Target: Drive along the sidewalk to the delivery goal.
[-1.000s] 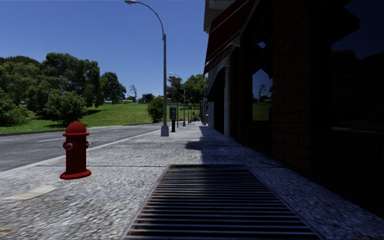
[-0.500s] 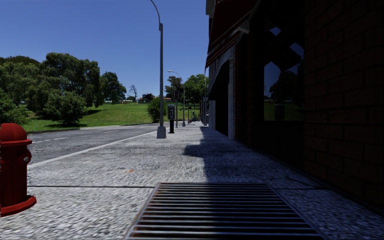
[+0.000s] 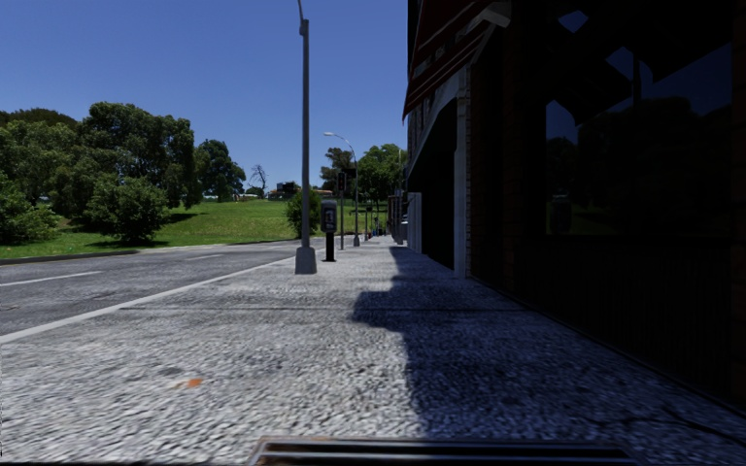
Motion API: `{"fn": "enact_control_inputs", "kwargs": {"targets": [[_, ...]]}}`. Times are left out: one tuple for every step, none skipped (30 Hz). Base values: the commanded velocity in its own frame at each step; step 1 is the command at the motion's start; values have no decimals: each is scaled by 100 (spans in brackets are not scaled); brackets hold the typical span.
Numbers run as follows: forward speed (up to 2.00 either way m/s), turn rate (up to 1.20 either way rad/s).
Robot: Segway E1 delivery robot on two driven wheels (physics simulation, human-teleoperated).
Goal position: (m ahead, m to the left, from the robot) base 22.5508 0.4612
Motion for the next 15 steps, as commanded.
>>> {"fn": "enact_control_inputs", "kwargs": {"targets": [[200, 0], [200, 0], [200, 0], [200, 0], [200, 0], [200, 0], [200, 0], [200, 0], [200, 0], [200, 0], [200, 0], [200, 0], [200, 0], [200, 0], [200, 0]]}}
